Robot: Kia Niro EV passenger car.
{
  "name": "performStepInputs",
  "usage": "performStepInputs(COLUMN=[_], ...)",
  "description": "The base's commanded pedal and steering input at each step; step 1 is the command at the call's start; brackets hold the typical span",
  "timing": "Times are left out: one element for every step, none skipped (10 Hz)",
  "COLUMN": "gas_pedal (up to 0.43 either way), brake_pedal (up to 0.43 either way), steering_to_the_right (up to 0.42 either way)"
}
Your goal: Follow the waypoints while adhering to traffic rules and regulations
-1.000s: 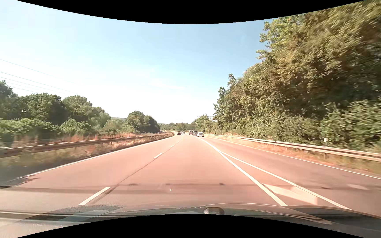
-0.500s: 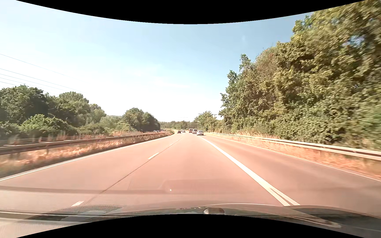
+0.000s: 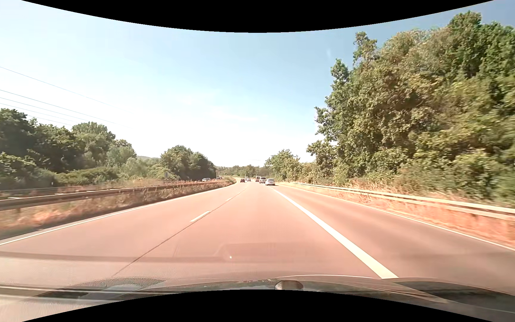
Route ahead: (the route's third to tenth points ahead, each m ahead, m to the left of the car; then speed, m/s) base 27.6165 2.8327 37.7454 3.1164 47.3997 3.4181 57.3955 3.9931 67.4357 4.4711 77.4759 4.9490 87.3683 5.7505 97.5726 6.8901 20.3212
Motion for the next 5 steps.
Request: performStepInputs(gas_pedal=[0.098, 0.098, 0.098, 0.098, 0.098], brake_pedal=[0.000, 0.000, 0.000, 0.000, 0.000], steering_to_the_right=[-0.005, -0.005, -0.005, -0.005, -0.005])
